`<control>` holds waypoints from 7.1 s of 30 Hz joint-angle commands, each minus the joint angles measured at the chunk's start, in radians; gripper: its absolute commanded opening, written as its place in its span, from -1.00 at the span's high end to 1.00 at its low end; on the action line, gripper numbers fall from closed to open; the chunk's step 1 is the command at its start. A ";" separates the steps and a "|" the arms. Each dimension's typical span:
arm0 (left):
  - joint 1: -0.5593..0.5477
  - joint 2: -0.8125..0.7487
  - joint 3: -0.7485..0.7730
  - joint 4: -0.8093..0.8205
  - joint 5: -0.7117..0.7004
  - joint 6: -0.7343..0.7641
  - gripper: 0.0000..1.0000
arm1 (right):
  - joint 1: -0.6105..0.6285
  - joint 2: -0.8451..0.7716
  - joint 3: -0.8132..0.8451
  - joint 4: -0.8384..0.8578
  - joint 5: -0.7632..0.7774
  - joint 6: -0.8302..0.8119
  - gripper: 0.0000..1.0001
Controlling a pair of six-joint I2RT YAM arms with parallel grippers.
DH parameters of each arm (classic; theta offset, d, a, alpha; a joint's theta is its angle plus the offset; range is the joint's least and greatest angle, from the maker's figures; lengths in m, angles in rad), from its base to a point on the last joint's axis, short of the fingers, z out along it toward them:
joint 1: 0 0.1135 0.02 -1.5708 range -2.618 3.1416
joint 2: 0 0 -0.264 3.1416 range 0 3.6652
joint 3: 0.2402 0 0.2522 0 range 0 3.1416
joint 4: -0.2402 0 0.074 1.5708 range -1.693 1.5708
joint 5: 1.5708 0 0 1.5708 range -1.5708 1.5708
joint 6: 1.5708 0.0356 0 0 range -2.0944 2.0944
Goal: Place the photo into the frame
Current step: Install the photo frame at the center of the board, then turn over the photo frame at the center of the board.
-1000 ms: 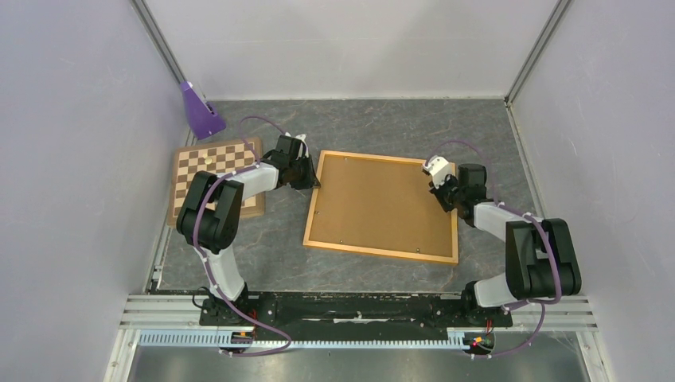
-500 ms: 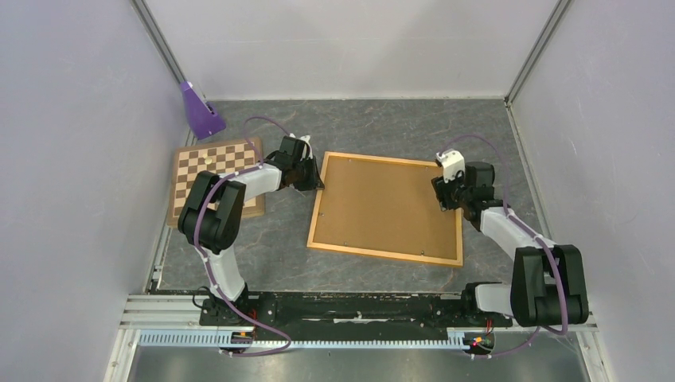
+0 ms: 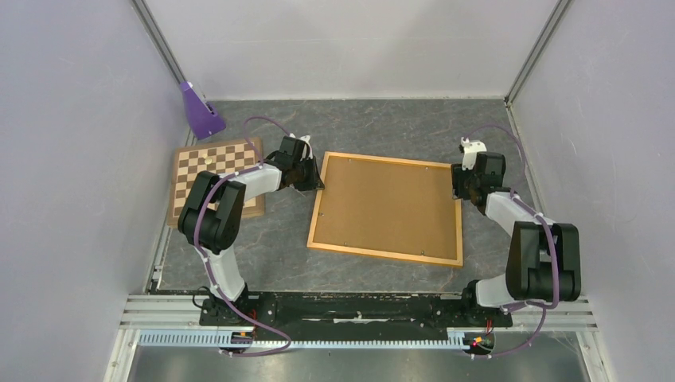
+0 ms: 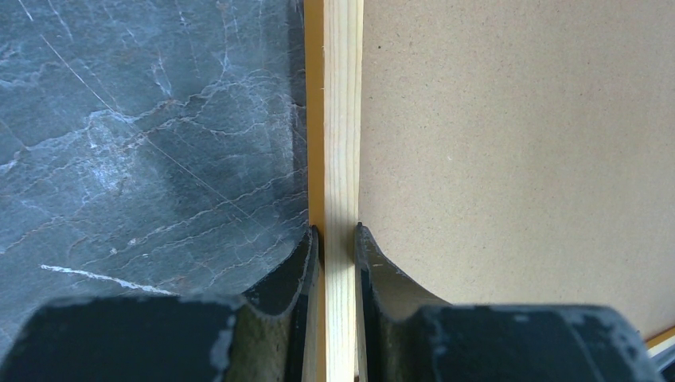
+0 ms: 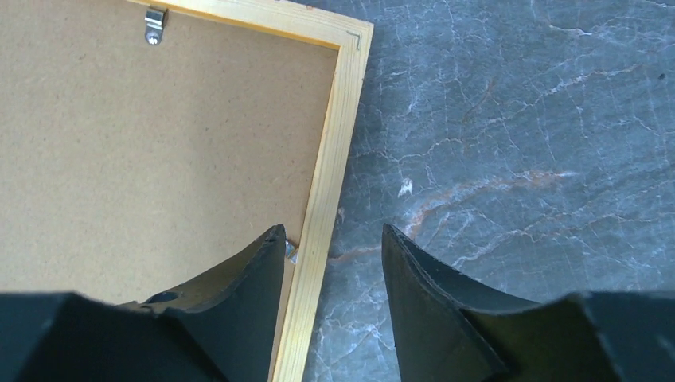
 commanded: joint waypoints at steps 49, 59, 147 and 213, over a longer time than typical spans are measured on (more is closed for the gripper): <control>-0.652 -0.238 0.044 -0.465 -0.078 0.944 -0.64 | -0.083 -0.408 -0.080 -0.357 -0.497 -0.366 -0.43; -0.757 -0.173 0.006 -0.336 -0.169 0.938 -0.33 | -0.083 -0.411 -0.087 -0.361 -0.487 -0.363 -0.43; -0.676 0.139 0.627 -0.737 0.105 0.799 0.95 | -0.111 -0.880 -0.414 -0.522 -0.568 -1.267 -0.46; -0.428 -0.245 0.982 -0.788 -0.337 0.810 -0.68 | -0.109 -0.447 0.433 -0.779 -0.786 -0.667 1.00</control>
